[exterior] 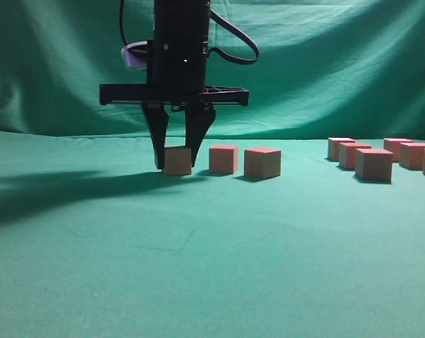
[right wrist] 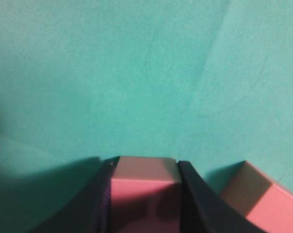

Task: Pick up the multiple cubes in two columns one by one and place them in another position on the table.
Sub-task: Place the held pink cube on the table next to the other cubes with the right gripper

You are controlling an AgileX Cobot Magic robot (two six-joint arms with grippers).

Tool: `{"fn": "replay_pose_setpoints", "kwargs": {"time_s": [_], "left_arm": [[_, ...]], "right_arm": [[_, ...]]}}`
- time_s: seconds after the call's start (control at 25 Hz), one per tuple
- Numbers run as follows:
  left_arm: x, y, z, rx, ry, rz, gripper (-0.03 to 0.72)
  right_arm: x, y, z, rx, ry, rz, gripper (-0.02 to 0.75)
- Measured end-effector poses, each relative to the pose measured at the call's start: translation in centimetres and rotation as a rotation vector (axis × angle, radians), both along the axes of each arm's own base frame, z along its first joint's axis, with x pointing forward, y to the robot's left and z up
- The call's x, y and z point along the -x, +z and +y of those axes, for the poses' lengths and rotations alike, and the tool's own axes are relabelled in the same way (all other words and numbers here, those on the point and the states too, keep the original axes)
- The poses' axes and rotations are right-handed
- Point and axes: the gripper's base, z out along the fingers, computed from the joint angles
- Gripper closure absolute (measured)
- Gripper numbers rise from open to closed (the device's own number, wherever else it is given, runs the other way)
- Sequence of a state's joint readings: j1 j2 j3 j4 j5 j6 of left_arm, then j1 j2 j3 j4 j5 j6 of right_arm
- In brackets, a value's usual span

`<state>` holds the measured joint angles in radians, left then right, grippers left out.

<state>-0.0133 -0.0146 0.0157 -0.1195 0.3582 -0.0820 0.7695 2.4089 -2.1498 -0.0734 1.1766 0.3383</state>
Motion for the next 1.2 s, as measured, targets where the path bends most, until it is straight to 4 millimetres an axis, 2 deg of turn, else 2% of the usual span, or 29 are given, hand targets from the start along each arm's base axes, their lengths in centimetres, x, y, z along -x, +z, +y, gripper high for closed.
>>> {"fn": "replay_pose_setpoints", "kwargs": {"time_s": [0.32,0.4,0.44,0.48,0.84,1.2], "left_arm": [[0.0,0.0,0.0,0.0,0.0,0.0,0.688],[0.0,0.0,0.0,0.0,0.0,0.0,0.688],[0.0,0.0,0.0,0.0,0.0,0.0,0.688],[0.0,0.0,0.0,0.0,0.0,0.0,0.688],[0.0,0.0,0.0,0.0,0.0,0.0,0.688],[0.0,0.0,0.0,0.0,0.0,0.0,0.688]], "right_arm": [[-0.2,-0.1,-0.1,0.009,0.004,-0.019,0.478],[-0.2,0.0,0.0,0.003,0.005,-0.025,0.402],[-0.3,0.0,0.0,0.001,0.007,-0.028,0.418],[-0.3,0.0,0.0,0.002,0.012,-0.031,0.358],[-0.5,0.2,0.3,-0.015,0.052,-0.063,0.361],[-1.5,0.6,0.5,-0.018,0.122,-0.192,0.361]]}}
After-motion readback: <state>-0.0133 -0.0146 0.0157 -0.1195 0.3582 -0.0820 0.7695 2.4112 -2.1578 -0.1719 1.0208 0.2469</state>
